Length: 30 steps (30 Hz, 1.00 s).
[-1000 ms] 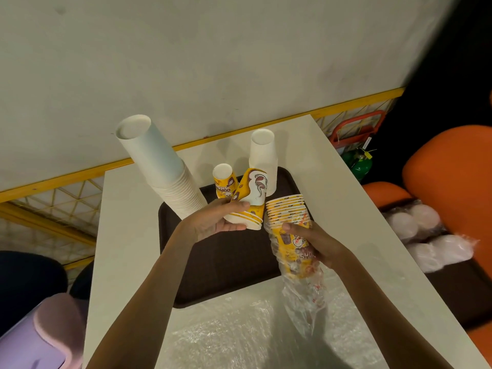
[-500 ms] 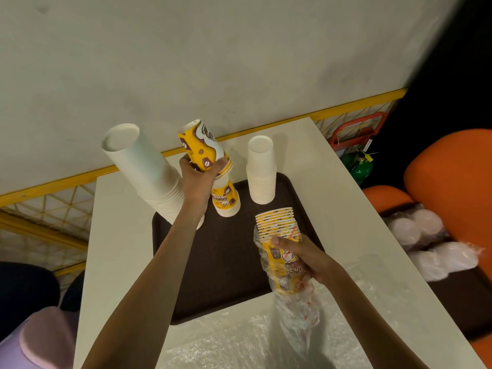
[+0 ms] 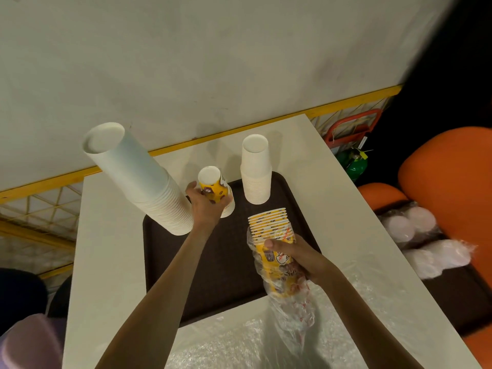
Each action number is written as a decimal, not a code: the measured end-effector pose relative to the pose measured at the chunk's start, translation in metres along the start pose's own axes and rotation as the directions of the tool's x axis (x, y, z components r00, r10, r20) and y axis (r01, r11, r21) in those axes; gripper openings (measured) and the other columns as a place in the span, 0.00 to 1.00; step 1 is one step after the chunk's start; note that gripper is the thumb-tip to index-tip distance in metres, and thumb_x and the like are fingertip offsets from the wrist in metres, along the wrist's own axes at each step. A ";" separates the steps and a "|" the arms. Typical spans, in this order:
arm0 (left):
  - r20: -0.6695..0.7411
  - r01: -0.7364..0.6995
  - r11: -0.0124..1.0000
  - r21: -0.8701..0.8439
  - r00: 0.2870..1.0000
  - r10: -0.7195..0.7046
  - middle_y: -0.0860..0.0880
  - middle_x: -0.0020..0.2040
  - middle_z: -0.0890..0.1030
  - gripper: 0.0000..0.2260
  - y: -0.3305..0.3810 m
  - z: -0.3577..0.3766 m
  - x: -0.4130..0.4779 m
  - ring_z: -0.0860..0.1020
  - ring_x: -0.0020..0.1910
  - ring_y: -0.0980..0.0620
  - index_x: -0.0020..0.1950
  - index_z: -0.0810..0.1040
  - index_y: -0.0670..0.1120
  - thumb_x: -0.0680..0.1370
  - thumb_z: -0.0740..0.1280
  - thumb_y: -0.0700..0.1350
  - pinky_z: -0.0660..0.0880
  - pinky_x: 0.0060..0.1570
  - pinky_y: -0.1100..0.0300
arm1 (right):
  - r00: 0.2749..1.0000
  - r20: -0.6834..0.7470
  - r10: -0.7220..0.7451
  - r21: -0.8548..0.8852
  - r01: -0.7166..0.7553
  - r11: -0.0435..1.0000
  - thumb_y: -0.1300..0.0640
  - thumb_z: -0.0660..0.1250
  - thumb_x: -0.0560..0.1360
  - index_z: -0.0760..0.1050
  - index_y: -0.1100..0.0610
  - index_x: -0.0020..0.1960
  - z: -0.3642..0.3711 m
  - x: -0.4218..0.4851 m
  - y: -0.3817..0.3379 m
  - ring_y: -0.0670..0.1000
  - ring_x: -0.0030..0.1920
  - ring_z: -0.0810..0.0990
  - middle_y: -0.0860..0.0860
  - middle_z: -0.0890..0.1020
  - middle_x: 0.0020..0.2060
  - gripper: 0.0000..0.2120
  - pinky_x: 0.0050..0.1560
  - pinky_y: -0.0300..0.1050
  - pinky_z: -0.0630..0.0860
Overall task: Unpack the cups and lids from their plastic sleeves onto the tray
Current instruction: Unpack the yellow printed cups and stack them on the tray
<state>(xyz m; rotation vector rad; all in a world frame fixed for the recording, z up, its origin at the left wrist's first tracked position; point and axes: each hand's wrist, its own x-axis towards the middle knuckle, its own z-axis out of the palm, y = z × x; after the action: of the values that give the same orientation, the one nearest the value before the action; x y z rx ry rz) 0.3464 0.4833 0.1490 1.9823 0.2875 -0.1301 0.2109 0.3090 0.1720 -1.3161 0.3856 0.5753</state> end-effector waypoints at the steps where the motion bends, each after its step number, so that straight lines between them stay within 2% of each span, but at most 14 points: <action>1: 0.001 0.029 1.000 0.005 1.000 -0.029 0.40 0.70 0.65 0.40 -0.004 0.002 -0.006 0.68 0.68 0.44 0.73 0.53 0.40 0.70 0.75 0.38 0.67 0.65 0.54 | 1.000 0.004 0.003 -0.005 -0.003 1.000 0.46 0.71 0.62 0.72 0.47 0.60 0.001 0.000 0.001 0.51 0.58 0.79 0.49 0.81 0.57 0.27 0.64 0.51 0.73; 4: -0.013 0.189 0.982 -0.020 0.982 -0.189 0.40 0.72 0.62 0.35 -0.012 0.008 -0.027 0.66 0.70 0.43 0.74 0.53 0.40 0.74 0.71 0.38 0.67 0.64 0.54 | 1.000 0.009 0.004 -0.015 -0.004 1.000 0.46 0.71 0.63 0.73 0.46 0.58 0.002 0.000 0.003 0.51 0.58 0.79 0.50 0.81 0.57 0.24 0.64 0.52 0.73; 6: 0.013 0.304 0.952 -0.023 0.953 -0.304 0.41 0.70 0.66 0.30 -0.019 0.009 -0.037 0.70 0.67 0.43 0.72 0.58 0.40 0.75 0.69 0.40 0.71 0.59 0.55 | 1.000 0.015 0.004 -0.024 -0.003 1.000 0.46 0.74 0.64 0.73 0.46 0.58 0.004 -0.001 0.004 0.51 0.58 0.79 0.51 0.81 0.57 0.24 0.64 0.51 0.73; 8: 0.116 0.373 0.927 0.027 0.920 -0.374 0.41 0.63 0.74 0.22 -0.020 0.008 -0.046 0.75 0.59 0.45 0.68 0.67 0.40 0.77 0.68 0.46 0.73 0.49 0.58 | 1.000 0.016 0.001 -0.034 0.000 0.999 0.46 0.74 0.64 0.73 0.47 0.59 0.005 -0.003 0.004 0.51 0.58 0.79 0.51 0.81 0.58 0.25 0.64 0.52 0.73; 11: 0.344 0.410 0.911 -0.052 0.864 -0.369 0.43 0.56 0.79 0.16 -0.004 0.004 -0.057 0.79 0.54 0.47 0.60 0.74 0.43 0.79 0.63 0.52 0.74 0.54 0.55 | 1.000 0.020 -0.006 -0.047 0.007 0.999 0.47 0.71 0.63 0.73 0.49 0.62 0.008 -0.007 0.003 0.52 0.58 0.80 0.51 0.81 0.57 0.27 0.63 0.51 0.73; 14: 0.536 0.364 0.923 -0.125 0.808 -0.246 0.48 0.54 0.79 0.17 0.026 -0.007 -0.066 0.77 0.55 0.51 0.59 0.74 0.45 0.79 0.60 0.56 0.73 0.58 0.56 | 0.999 0.044 -0.020 -0.057 0.022 0.998 0.49 0.70 0.64 0.73 0.47 0.58 0.010 -0.012 0.002 0.50 0.56 0.80 0.50 0.81 0.54 0.23 0.59 0.46 0.76; 16: 0.628 0.266 0.962 -0.064 0.760 -0.168 0.49 0.58 0.78 0.20 0.039 -0.013 -0.068 0.75 0.60 0.51 0.64 0.73 0.45 0.78 0.61 0.57 0.71 0.63 0.55 | 0.998 0.063 -0.024 -0.066 0.028 0.997 0.49 0.70 0.64 0.73 0.47 0.57 0.011 -0.015 0.001 0.50 0.56 0.80 0.51 0.81 0.55 0.22 0.58 0.45 0.76; 18: 0.706 0.141 0.990 0.026 0.698 -0.118 0.51 0.58 0.78 0.21 0.048 -0.018 -0.069 0.75 0.60 0.52 0.64 0.73 0.46 0.77 0.64 0.57 0.71 0.61 0.58 | 0.996 0.084 -0.029 -0.074 0.036 0.997 0.49 0.70 0.65 0.72 0.46 0.58 0.012 -0.016 0.001 0.50 0.57 0.80 0.52 0.80 0.57 0.22 0.59 0.45 0.75; 21: 0.764 0.036 0.991 0.133 0.633 -0.125 0.52 0.55 0.77 0.13 0.056 -0.022 -0.070 0.75 0.59 0.53 0.61 0.74 0.48 0.78 0.65 0.50 0.72 0.55 0.64 | 0.992 0.118 -0.042 -0.084 0.052 0.995 0.51 0.75 0.66 0.72 0.47 0.57 0.012 -0.021 -0.002 0.47 0.54 0.80 0.48 0.81 0.54 0.22 0.52 0.39 0.77; 23: 0.778 0.009 0.985 0.170 0.613 -0.139 0.50 0.57 0.76 0.14 0.059 -0.024 -0.070 0.74 0.60 0.52 0.63 0.73 0.46 0.78 0.65 0.47 0.72 0.55 0.64 | 0.989 0.141 -0.038 -0.088 0.051 0.995 0.51 0.70 0.64 0.72 0.47 0.57 0.012 -0.024 -0.003 0.46 0.53 0.81 0.47 0.81 0.52 0.21 0.49 0.36 0.78; 25: 0.797 -0.010 0.978 0.207 0.582 -0.163 0.48 0.60 0.76 0.17 0.060 -0.028 -0.070 0.74 0.62 0.51 0.65 0.72 0.45 0.78 0.65 0.47 0.72 0.58 0.61 | 0.986 0.161 -0.030 -0.112 0.048 0.992 0.50 0.69 0.64 0.71 0.46 0.57 0.011 -0.026 -0.002 0.47 0.54 0.80 0.49 0.80 0.55 0.22 0.52 0.39 0.78; 26: 0.807 -0.018 0.974 0.225 0.564 -0.176 0.48 0.61 0.76 0.17 0.060 -0.029 -0.071 0.74 0.62 0.50 0.65 0.72 0.45 0.77 0.66 0.47 0.72 0.60 0.60 | 0.985 0.171 -0.028 -0.127 0.050 0.991 0.49 0.70 0.63 0.71 0.47 0.58 0.011 -0.026 -0.001 0.48 0.55 0.80 0.50 0.80 0.56 0.24 0.55 0.41 0.77; 28: 0.818 -0.033 0.966 0.256 0.540 -0.198 0.48 0.61 0.76 0.18 0.059 -0.032 -0.071 0.74 0.62 0.50 0.63 0.73 0.47 0.76 0.69 0.49 0.72 0.60 0.59 | 0.981 0.191 -0.024 -0.155 0.054 0.986 0.44 0.76 0.58 0.71 0.48 0.61 0.012 -0.027 0.001 0.49 0.56 0.80 0.50 0.80 0.56 0.34 0.57 0.42 0.77; 30: 0.822 -0.045 0.961 0.273 0.530 -0.209 0.49 0.60 0.77 0.21 0.060 -0.035 -0.072 0.75 0.62 0.50 0.62 0.73 0.48 0.72 0.71 0.53 0.72 0.62 0.59 | 0.975 0.220 -0.011 -0.163 0.048 0.985 0.38 0.80 0.48 0.72 0.48 0.60 0.011 -0.028 0.002 0.46 0.53 0.81 0.46 0.82 0.52 0.43 0.51 0.38 0.78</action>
<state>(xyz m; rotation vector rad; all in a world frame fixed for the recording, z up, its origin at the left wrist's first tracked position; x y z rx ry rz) 0.2915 0.4811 0.2320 1.9103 -0.3085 -1.2347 0.1868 0.3152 0.1889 -1.4001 0.1385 0.7324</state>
